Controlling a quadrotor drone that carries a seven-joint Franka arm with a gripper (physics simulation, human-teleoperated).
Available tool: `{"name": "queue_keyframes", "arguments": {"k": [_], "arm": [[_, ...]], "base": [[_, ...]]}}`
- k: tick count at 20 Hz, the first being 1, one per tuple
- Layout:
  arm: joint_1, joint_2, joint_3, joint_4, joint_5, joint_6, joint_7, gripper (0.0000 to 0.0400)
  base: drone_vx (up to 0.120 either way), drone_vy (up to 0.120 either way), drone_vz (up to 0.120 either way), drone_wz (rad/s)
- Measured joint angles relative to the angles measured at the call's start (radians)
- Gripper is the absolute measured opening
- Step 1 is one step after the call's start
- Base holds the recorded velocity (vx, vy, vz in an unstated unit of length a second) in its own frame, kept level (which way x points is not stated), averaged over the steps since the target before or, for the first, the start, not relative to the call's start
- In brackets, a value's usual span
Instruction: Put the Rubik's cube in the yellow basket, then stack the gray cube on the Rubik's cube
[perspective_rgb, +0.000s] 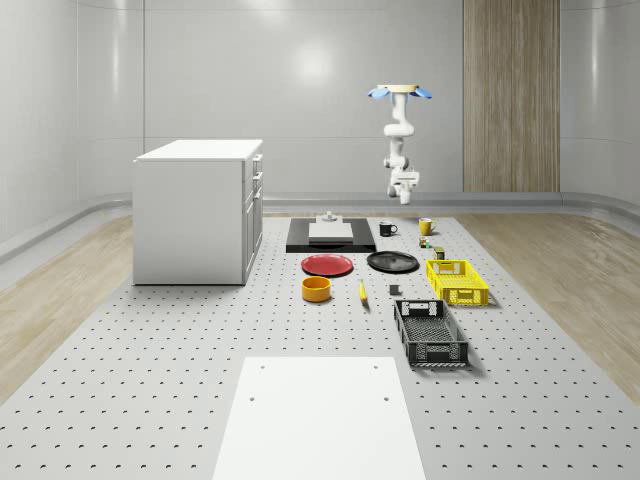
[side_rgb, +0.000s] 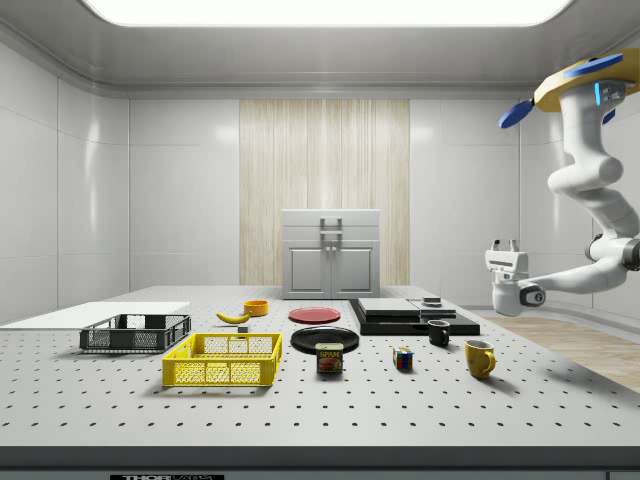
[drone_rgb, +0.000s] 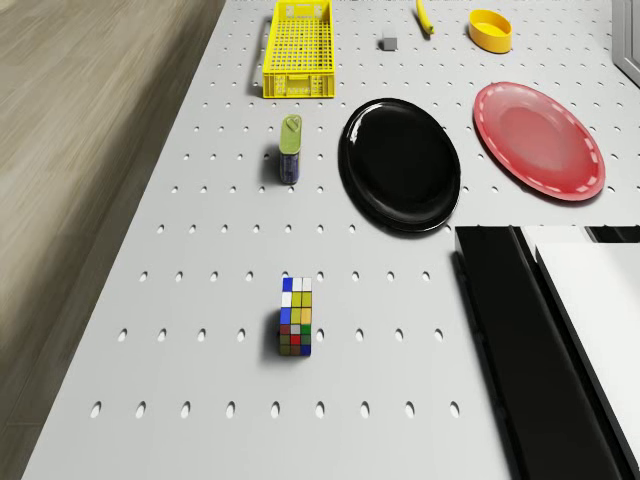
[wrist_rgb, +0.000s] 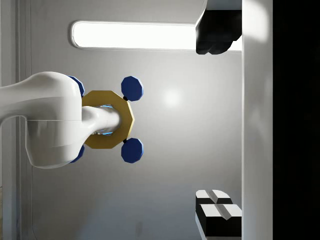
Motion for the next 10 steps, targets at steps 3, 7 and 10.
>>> {"name": "queue_keyframes", "arguments": {"k": [3, 7, 10], "arm": [[-0.001, -0.002, 0.002, -0.002, -0.002, 0.002, 0.000, 0.0400], [-0.002, -0.004, 0.005, -0.004, -0.007, 0.005, 0.001, 0.0400], [-0.003, -0.005, 0.010, -0.005, -0.013, 0.008, 0.002, 0.0400]], "base": [[0.120, 0.000, 0.000, 0.000], [0.120, 0.000, 0.000, 0.000], [0.120, 0.000, 0.000, 0.000]]}}
